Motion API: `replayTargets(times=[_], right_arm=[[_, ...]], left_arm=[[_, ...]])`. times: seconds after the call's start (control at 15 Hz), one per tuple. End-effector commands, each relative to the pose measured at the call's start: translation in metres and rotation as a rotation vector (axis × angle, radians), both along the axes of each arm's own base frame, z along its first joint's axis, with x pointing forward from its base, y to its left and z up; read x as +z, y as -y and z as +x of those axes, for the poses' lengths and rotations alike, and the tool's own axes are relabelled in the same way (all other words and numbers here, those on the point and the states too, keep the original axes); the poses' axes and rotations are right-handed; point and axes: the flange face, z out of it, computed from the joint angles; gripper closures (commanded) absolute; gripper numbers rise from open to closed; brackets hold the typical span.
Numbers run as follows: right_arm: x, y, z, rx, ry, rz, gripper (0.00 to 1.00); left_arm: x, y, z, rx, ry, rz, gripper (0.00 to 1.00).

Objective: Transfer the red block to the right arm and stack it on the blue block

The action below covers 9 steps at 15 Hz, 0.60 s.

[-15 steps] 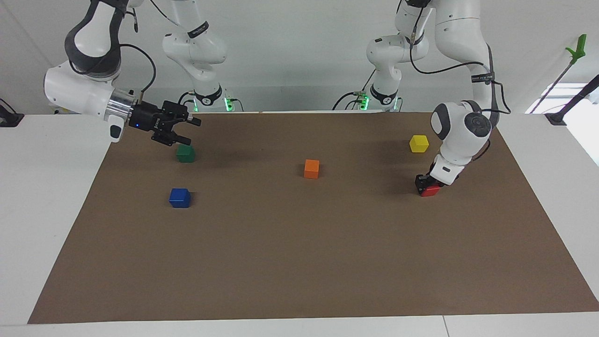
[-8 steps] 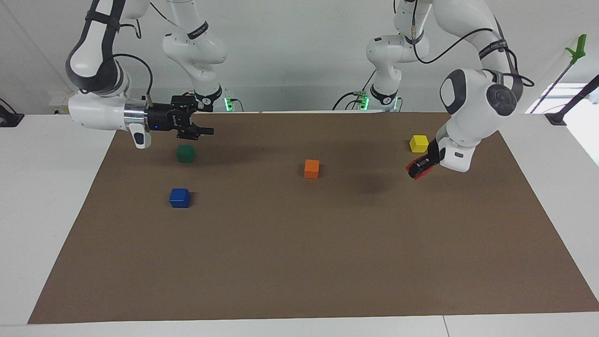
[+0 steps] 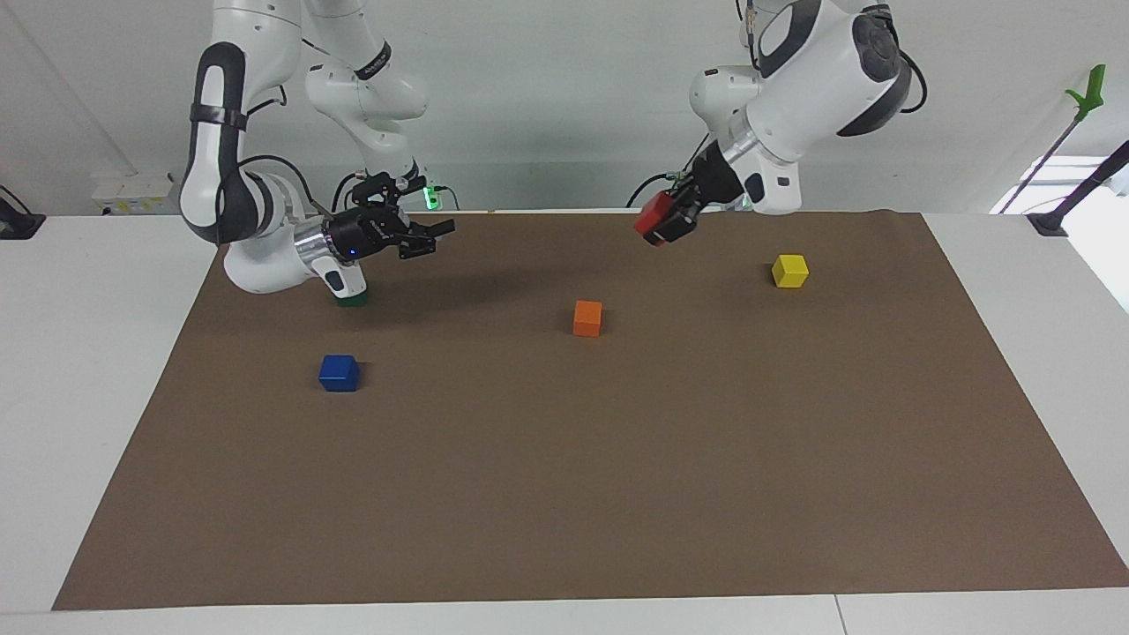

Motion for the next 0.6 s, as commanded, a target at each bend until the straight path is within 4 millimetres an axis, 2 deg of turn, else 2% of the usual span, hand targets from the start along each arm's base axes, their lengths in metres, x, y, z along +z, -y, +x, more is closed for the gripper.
replayTargets(times=[0.0,0.13,0.27,0.53], right_arm=[[-0.01,-0.023,0.003,0.007,-0.012,0.141,0.0],[-0.013,-0.042,0.001,0.028,-0.026,0.181,0.0],[-0.019,-0.059,-0.005,0.045,-0.052,0.232,0.0],[-0.035,-0.083,-0.013,0.103,-0.081,0.272,0.0]], left_arm=[[-0.002,0.041,-0.019,0.194,-0.09,-0.073,1.0],[-0.006,0.087,-0.043,0.32,-0.096,-0.092,1.0],[-0.007,0.119,-0.064,0.436,-0.137,-0.105,1.0],[-0.011,0.135,-0.086,0.435,-0.154,-0.097,1.0]])
